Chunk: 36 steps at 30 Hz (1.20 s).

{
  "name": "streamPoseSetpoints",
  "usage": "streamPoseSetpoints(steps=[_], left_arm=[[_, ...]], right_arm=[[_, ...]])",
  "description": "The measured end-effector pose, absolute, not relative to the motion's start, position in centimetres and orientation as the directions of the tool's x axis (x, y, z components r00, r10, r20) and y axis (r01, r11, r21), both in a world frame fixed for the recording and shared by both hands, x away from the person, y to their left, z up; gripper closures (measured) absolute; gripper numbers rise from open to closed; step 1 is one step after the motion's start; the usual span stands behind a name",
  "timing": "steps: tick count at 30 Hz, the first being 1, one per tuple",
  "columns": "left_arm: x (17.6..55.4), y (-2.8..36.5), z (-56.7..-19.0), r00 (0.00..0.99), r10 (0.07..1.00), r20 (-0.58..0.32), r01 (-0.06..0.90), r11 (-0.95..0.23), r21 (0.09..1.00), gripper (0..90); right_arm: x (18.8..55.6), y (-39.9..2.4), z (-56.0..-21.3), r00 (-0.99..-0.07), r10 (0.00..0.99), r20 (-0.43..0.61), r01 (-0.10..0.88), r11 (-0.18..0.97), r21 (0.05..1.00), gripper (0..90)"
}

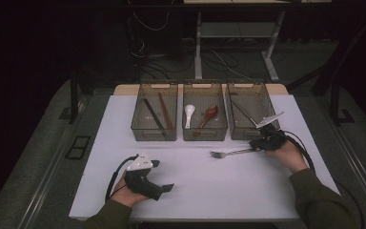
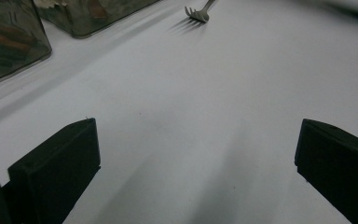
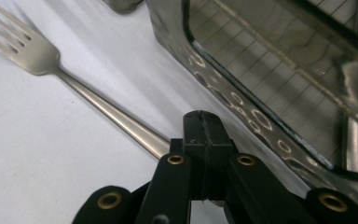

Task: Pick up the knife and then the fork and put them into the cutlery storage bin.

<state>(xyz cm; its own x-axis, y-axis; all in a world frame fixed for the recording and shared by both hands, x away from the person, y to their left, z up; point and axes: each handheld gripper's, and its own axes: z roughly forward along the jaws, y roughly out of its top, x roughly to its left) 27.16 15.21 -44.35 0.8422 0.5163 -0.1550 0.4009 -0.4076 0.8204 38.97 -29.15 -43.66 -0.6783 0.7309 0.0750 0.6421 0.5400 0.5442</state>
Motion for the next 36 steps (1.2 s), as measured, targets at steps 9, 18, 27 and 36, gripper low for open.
streamPoseSetpoints(steps=[9, 18, 27, 36], left_arm=[[27.3, 15.1, -44.4, 0.844, 0.515, -0.146, 0.393, -0.411, 0.823, 0.0], [28.1, 15.1, -44.6, 0.843, 0.517, -0.150, 0.390, -0.394, 0.832, 0.0], [28.0, 15.1, -44.6, 0.843, 0.519, -0.143, 0.388, -0.403, 0.829, 0.0], [27.9, 15.1, -44.5, 0.846, 0.515, -0.138, 0.384, -0.408, 0.828, 0.0]], right_arm=[[38.5, -29.3, -43.6, -0.691, 0.718, 0.081, 0.641, 0.557, 0.527, 89.6], [37.3, -29.3, -43.4, -0.718, 0.690, 0.091, 0.631, 0.589, 0.505, 89.6], [35.8, -29.2, -43.3, -0.755, 0.647, 0.104, 0.607, 0.630, 0.485, 89.6], [34.4, -28.5, -42.9, -0.797, 0.598, 0.089, 0.563, 0.679, 0.472, 83.4]])
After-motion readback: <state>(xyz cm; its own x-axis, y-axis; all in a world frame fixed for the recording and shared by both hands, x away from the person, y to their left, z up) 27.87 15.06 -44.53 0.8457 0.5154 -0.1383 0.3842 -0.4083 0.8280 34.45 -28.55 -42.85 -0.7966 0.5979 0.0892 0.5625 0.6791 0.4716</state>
